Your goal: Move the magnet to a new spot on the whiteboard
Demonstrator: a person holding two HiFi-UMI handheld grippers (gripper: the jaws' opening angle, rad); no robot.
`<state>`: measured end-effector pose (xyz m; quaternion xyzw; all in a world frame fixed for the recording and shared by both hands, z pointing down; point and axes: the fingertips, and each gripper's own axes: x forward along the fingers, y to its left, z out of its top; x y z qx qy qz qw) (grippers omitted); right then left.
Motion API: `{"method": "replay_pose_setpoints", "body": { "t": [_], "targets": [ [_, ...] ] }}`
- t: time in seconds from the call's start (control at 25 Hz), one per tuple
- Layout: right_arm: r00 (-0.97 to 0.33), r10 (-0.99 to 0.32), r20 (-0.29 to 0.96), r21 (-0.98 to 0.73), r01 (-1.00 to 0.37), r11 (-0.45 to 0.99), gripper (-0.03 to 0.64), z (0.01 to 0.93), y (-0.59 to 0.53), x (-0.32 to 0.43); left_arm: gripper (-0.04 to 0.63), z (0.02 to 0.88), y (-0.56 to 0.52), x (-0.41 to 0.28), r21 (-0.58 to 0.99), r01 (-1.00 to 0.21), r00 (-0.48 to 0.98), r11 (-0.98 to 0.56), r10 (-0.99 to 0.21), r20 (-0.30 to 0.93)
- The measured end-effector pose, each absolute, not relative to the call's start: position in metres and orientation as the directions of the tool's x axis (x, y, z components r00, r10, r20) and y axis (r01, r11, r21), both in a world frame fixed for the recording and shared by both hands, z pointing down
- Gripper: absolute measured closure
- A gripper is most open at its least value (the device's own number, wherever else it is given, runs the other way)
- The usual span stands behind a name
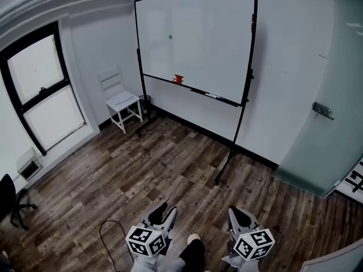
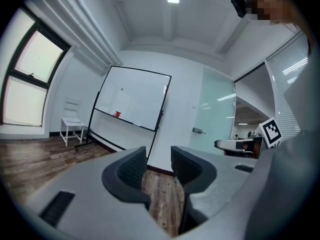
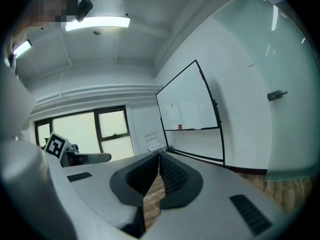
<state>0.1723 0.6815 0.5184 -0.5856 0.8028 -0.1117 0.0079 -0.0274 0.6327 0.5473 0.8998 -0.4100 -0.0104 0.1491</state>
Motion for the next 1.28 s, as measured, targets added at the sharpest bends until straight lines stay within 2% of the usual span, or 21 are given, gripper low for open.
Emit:
{"method": "replay_pose_setpoints", "body": {
  "t": [0.32, 1.12, 1.28],
  "targets": [
    [-0.344, -0.926, 0.155, -0.185, -0.931, 0.314, 0.588, 0.508, 0.584, 0.196, 0.407, 0.536, 0.539, 0.006, 0.289, -0.739, 0.658, -0.609, -0.745, 0.11],
    [-0.449, -0.872, 0.195, -0.193, -0.889, 0.415, 0.588, 0.51, 0.426, 0.23, 0.408, 0.531, 0.396, 0.045, 0.301, -0.774, 0.608, -0.556, -0.787, 0.11],
    [-0.427, -0.882, 0.199, -0.197, -0.899, 0.391, 0.588, 0.514, 0.396, 0.246, 0.408, 0.526, 0.378, 0.054, 0.295, -0.762, 0.626, -0.577, -0.773, 0.104]
  ]
}}
